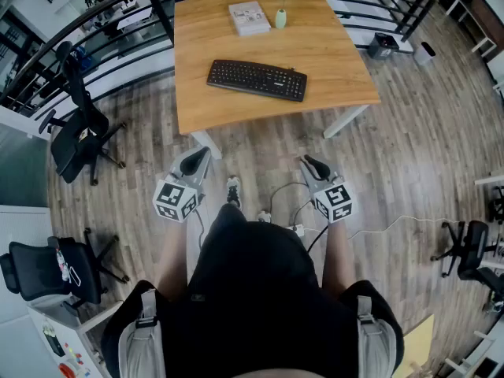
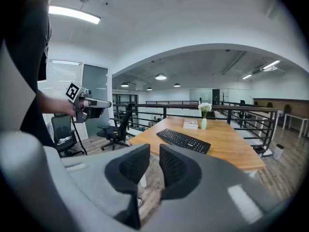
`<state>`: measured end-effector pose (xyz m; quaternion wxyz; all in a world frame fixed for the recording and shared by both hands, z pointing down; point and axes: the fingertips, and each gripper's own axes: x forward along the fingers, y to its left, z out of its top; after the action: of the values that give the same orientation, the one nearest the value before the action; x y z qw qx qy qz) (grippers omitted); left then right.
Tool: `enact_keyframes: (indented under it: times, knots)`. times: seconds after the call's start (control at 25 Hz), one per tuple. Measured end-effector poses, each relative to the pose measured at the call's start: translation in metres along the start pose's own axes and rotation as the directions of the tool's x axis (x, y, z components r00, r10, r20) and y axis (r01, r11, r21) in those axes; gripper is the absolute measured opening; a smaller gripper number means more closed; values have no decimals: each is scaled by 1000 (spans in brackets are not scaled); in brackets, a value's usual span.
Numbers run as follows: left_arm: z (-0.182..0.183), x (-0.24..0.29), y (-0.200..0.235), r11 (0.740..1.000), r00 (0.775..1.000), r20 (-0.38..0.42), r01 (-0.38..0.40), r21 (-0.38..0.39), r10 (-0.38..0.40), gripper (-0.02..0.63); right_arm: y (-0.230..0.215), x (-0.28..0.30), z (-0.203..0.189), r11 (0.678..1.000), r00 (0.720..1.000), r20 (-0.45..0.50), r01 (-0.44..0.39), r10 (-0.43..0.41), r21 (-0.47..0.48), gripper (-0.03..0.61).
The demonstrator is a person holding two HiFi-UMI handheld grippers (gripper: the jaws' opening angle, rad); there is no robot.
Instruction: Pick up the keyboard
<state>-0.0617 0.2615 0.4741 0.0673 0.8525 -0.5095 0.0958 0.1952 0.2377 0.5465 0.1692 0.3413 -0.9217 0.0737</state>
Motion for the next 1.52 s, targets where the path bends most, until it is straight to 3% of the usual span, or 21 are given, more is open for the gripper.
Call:
enact_keyframes:
  times: [0.76,1.04,1.52]
  knots:
    - [-11,36,8,999,1000,-19,12,-34,-13,15,-32,11,5,999,999,-19,42,-42,-14,66]
    - [-16,37,10,999,1000,-16,1,-50,-2,15,-46,8,6,996,995,-17,94,-94,-6,66]
    - [-18,29,19,998,999,-37,-9,-59,7,15,-42,18,-1,997,996,-34,78,-77,23,66]
